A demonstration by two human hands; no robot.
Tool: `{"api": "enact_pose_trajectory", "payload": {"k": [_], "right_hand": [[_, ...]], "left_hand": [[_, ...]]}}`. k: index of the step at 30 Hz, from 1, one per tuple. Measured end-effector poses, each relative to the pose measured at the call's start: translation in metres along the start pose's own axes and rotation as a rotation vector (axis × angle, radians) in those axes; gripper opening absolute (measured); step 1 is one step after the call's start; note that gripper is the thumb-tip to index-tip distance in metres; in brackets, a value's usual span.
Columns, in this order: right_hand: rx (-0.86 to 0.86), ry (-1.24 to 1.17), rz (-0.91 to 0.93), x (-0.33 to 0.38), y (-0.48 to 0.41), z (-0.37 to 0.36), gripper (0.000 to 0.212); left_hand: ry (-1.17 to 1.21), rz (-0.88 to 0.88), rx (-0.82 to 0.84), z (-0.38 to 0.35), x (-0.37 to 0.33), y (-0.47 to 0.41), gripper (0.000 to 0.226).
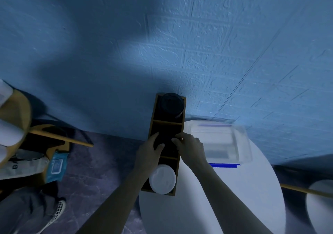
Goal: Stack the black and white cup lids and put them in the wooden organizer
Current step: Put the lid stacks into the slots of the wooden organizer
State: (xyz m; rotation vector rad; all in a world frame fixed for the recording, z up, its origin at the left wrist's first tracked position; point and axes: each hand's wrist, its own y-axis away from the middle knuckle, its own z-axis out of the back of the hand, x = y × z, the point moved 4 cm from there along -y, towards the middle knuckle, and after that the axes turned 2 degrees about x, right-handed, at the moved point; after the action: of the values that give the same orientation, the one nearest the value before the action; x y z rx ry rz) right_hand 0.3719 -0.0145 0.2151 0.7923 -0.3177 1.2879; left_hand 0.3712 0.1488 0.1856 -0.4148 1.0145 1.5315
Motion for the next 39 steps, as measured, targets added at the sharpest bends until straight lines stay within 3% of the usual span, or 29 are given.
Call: {"api": "enact_pose_trajectory", "payload": {"k": [7,20,39], "right_hand": [[-0.049,0.044,-0.02,0.0013,-0.0073,-0.0017,0.027],[-0.054,0.055,-0.019,-0.0005,-0.0089,-0.005,0.027],[-0.017,-0.051,-0.016,-0.0038,-0.0046,-0.0062,0.027]], "left_hand": [[0.026,-0.062,-0.067,0.0067,-0.0014,0.001,0.056],[-0.148,-0.167,0.016,0.0035,0.0044,0.0018,0.079],[-0.304,-0.211,-0.029,0.0043,0.0068,0.0039,0.079]]}}
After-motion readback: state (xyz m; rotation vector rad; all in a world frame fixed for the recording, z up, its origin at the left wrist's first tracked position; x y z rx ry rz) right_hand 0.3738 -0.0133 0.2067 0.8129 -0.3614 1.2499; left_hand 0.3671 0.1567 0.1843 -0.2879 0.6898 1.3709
